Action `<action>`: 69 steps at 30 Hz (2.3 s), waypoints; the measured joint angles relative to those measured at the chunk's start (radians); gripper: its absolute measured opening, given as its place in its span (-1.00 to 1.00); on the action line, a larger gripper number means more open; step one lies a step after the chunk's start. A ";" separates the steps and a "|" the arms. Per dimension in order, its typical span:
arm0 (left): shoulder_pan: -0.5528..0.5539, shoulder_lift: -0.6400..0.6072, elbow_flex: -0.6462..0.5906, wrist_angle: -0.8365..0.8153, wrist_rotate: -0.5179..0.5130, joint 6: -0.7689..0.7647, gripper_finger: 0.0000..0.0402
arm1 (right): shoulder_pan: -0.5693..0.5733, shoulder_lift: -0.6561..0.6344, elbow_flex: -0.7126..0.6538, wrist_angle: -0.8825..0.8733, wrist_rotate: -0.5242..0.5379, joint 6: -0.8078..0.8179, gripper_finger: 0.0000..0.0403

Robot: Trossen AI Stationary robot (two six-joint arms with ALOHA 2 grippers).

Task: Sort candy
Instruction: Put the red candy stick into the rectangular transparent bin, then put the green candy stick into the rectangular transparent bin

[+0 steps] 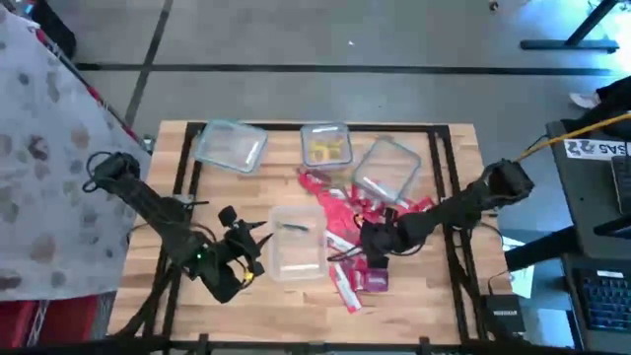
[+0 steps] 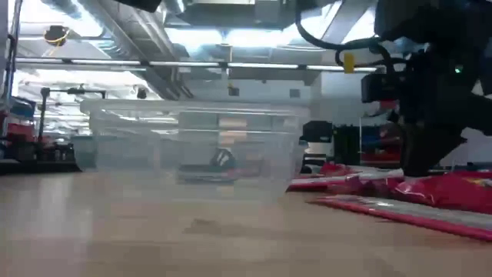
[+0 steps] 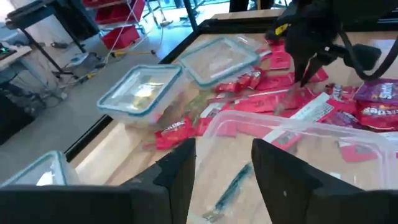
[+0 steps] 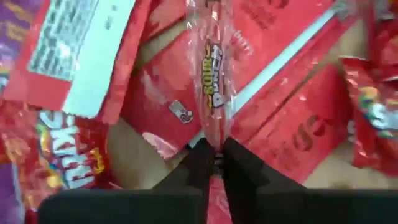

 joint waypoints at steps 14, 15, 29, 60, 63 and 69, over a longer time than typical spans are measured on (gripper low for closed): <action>-0.007 -0.001 0.003 0.024 0.000 0.015 -0.29 | -0.001 0.030 0.441 -0.122 0.206 -0.141 -0.99; -0.015 -0.003 0.008 0.028 0.000 0.031 -0.29 | -0.006 0.046 0.468 -0.077 0.200 -0.185 -0.99; -0.051 -0.008 0.037 0.027 -0.041 0.074 -0.29 | -0.177 0.412 0.723 0.073 0.016 -0.463 -0.94; -0.052 -0.008 0.035 0.023 -0.037 0.052 -0.29 | -0.072 0.182 0.750 -0.479 0.507 -0.364 -0.42; -0.052 -0.008 0.035 0.023 -0.037 0.052 -0.29 | -0.064 0.119 0.716 -0.505 0.522 -0.353 -0.42; -0.052 -0.008 0.035 0.023 -0.037 0.049 -0.29 | -0.212 -0.008 0.525 -0.369 0.306 -0.440 -0.42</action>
